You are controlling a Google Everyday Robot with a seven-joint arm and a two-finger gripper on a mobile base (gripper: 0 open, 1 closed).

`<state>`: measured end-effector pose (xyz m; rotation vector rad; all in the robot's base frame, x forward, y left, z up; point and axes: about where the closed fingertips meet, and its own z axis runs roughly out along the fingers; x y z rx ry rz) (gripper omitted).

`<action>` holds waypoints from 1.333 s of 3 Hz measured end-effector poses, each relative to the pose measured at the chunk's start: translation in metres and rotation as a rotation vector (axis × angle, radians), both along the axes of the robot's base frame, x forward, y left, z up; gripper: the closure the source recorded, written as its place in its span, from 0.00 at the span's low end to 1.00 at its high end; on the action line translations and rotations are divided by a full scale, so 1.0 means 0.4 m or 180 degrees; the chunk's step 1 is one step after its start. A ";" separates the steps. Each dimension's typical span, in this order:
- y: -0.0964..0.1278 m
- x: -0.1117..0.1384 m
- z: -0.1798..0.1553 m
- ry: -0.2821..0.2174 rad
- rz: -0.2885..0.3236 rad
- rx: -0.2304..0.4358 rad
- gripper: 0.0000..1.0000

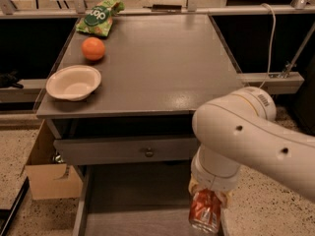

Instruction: Place coke can into middle drawer

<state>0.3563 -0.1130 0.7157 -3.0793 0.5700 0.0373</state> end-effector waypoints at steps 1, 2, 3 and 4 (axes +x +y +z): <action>-0.055 -0.119 -0.061 0.0022 -0.0039 -0.0008 1.00; -0.127 -0.289 -0.143 0.0115 -0.0135 -0.0019 1.00; -0.124 -0.284 -0.140 0.0108 -0.0130 -0.0016 1.00; -0.035 -0.209 -0.122 0.0141 0.0082 -0.0066 1.00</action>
Offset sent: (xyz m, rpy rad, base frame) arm -0.1802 -0.0731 -0.0775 0.0151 0.0167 -0.0789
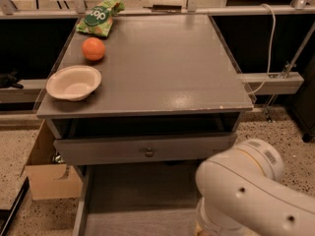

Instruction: Place coke can into middle drawer

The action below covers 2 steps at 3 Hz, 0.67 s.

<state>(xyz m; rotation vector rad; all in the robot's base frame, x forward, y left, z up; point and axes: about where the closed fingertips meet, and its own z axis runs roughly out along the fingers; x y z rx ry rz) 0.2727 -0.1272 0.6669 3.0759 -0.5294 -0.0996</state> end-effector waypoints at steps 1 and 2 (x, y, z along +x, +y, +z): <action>0.114 0.117 0.012 0.0063 0.0224 -0.0075 1.00; 0.114 0.117 0.012 0.0061 0.0222 -0.0075 1.00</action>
Offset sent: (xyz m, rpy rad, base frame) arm 0.0393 0.0351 0.0030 -0.0225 0.0205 0.0528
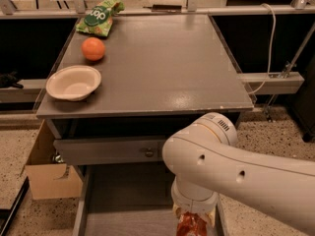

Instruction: Place coke can into middle drawer

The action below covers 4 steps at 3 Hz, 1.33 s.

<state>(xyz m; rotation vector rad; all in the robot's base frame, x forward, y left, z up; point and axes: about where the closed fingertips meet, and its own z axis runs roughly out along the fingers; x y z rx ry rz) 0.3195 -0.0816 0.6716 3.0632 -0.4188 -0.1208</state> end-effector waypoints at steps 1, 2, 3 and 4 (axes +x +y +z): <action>0.026 0.039 -0.082 0.0156 -0.0009 0.0039 1.00; 0.026 0.039 -0.082 0.0156 -0.0009 0.0039 1.00; 0.043 0.074 -0.118 0.0293 -0.0011 0.0042 1.00; 0.067 0.168 -0.211 0.0613 -0.0087 0.0028 1.00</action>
Offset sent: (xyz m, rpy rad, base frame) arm 0.0264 0.0167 -0.0541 0.0222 0.0799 -0.0061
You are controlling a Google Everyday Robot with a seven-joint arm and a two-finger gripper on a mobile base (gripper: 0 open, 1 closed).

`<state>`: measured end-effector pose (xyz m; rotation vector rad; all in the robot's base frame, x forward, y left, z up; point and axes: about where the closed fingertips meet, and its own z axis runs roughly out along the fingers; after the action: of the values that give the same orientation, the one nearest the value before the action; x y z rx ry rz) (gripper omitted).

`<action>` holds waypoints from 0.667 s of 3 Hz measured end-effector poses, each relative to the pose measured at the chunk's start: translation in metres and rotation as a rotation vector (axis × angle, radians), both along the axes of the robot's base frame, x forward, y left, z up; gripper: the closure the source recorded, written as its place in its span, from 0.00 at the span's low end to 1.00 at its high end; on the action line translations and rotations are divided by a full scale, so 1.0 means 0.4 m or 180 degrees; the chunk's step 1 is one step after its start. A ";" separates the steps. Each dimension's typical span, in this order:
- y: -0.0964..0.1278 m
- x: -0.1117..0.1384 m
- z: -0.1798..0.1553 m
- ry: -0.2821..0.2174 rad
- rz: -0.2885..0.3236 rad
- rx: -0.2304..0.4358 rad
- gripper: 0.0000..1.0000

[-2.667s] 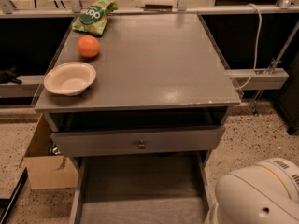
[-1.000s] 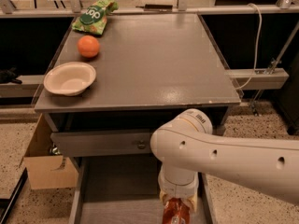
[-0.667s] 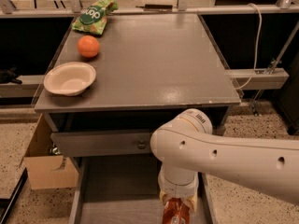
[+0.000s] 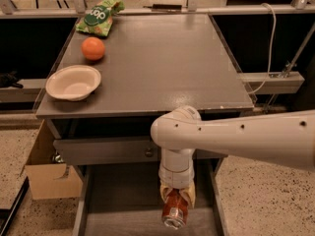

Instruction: Place coke can into middle drawer

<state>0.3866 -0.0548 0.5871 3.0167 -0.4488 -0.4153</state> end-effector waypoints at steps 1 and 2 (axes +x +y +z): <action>0.009 0.014 -0.062 0.0191 -0.0049 0.0030 1.00; 0.008 0.012 -0.063 0.0196 -0.0045 0.0027 1.00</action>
Offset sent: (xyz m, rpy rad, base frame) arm 0.0070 0.0038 -0.0241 0.0099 0.0579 -0.0163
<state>0.3912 -0.0514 0.5618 3.0009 -0.4655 -0.5109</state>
